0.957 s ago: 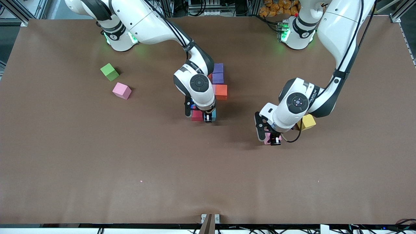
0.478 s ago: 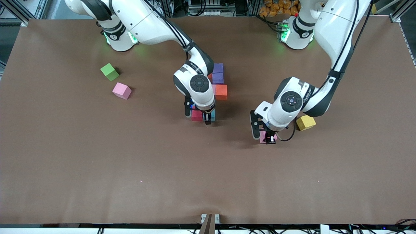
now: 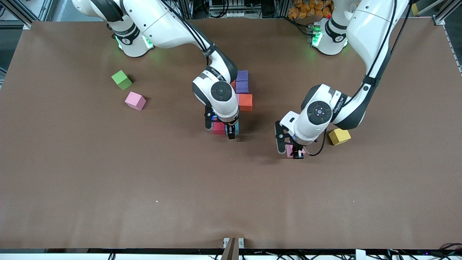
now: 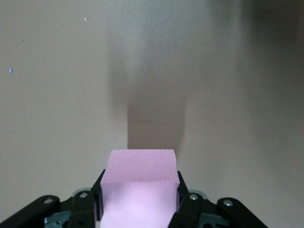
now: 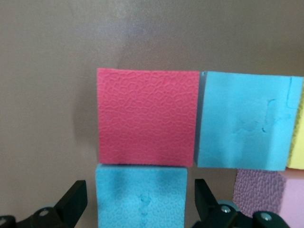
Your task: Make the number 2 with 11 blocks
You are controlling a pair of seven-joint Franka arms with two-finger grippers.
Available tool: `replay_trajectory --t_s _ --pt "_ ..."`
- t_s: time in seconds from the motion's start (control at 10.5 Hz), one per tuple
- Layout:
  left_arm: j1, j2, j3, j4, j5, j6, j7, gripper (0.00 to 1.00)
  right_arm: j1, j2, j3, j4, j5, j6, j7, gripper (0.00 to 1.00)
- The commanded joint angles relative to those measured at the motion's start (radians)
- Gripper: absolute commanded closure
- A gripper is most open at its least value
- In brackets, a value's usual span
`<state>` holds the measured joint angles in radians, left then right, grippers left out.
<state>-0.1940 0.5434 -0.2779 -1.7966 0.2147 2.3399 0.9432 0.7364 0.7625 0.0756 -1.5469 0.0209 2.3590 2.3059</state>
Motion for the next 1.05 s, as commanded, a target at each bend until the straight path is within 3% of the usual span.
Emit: replay_trajectory --t_s 0.0,0.96 --pt "-0.004 -0.023 -0.018 0.002 0.026 -0.048 0.009 0.58 -0.008 -0.022 0.009 -0.007 -0.013 -0.030 0.000 0.00" --pt "-0.061 -0.011 -0.037 0.013 0.011 -0.060 -0.020 0.59 -0.037 -0.095 0.010 -0.009 -0.006 -0.116 -0.037 0.00"
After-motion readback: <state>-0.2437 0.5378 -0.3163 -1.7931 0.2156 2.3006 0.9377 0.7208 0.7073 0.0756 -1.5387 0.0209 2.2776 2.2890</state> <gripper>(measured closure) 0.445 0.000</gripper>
